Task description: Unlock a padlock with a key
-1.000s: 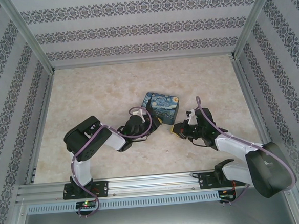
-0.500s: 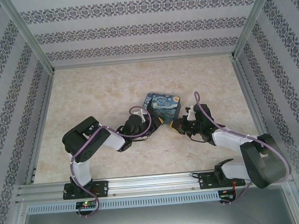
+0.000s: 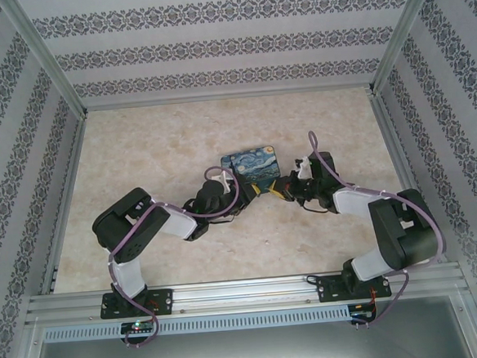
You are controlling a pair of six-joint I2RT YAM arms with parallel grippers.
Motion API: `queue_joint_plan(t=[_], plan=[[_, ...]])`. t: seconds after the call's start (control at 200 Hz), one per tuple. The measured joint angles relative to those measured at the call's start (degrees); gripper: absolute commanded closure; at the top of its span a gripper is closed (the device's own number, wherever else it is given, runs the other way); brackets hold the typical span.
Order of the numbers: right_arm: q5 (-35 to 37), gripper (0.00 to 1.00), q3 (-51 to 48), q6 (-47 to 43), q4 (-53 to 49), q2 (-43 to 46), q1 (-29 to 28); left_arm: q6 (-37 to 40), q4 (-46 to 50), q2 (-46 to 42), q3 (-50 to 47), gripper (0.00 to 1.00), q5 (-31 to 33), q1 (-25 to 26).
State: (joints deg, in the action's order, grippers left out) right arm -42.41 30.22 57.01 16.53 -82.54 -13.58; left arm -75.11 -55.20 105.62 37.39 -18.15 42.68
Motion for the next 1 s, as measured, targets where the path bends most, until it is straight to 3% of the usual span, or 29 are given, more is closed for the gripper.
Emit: queue_joint_plan(t=[0.575,0.999], plan=[[1.38,1.00,-7.28,7.80,0.76,12.04,0.59,-4.81,-0.94,-0.02,0.79,1.00,0.37,0.00],[2.69,1.00,-7.23,11.04,3.08,11.19,-1.68,-9.29,-4.76,0.02,0.81,1.00,0.35,0.00]])
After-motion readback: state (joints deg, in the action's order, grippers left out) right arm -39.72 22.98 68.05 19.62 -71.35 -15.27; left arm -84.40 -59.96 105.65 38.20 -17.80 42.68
